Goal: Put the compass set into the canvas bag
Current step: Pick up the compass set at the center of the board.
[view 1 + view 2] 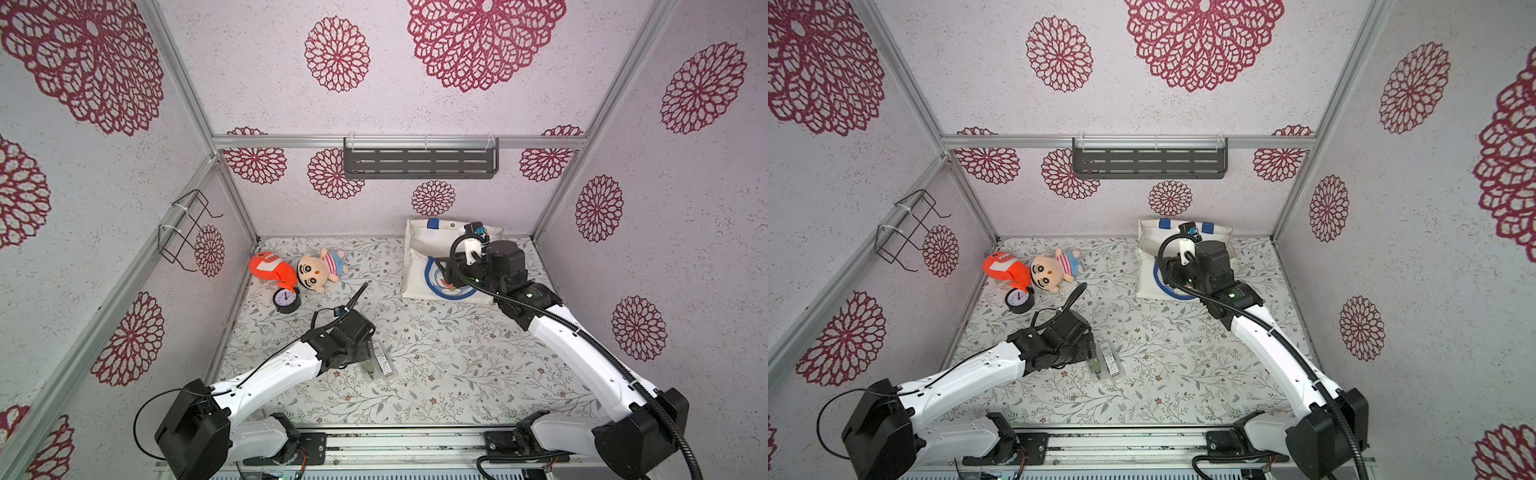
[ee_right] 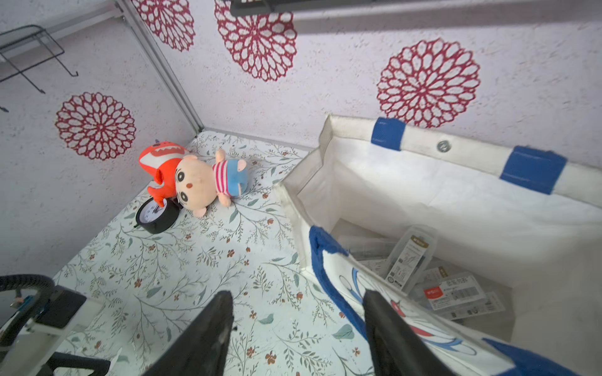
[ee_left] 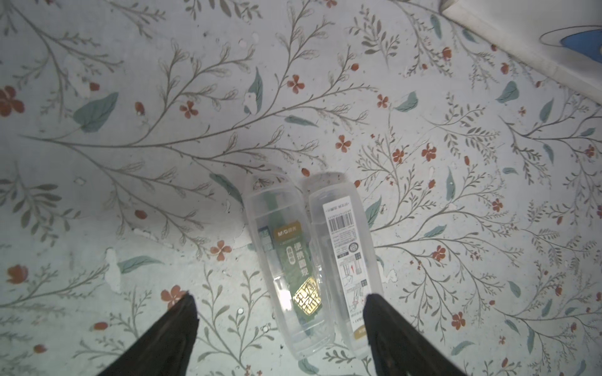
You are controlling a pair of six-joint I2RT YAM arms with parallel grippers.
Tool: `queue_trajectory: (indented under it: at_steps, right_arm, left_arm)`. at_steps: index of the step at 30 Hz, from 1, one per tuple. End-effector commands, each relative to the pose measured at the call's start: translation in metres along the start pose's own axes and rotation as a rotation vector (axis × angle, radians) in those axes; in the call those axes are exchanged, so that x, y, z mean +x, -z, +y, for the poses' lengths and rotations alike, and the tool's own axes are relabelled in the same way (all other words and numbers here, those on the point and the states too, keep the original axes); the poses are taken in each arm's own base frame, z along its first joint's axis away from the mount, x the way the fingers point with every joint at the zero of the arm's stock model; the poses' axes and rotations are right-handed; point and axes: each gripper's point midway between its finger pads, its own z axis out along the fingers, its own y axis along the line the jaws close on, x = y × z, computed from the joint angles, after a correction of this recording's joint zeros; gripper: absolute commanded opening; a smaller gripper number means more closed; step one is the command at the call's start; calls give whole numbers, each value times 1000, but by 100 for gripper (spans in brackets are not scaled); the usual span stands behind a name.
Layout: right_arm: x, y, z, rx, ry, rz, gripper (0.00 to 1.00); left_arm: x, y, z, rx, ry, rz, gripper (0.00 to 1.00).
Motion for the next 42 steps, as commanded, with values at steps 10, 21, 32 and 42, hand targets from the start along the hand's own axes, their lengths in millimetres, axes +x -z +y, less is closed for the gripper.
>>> queue_trajectory:
  at_steps: [10, 21, 32, 42]
  right_arm:
    - [-16, 9, 11, -28, 25, -79, 67]
    - [-15, 9, 11, -27, 29, -74, 67]
    - [-14, 5, 13, -36, 24, -66, 67]
    - [-14, 6, 12, -31, 27, -60, 68]
  left_arm:
    - [23, -29, -5, -96, 108, 43, 78]
    - [40, -57, -4, -145, 97, 110, 75]
    - [47, -60, 3, -176, 64, 122, 71]
    - [44, -55, 5, -213, 31, 118, 77]
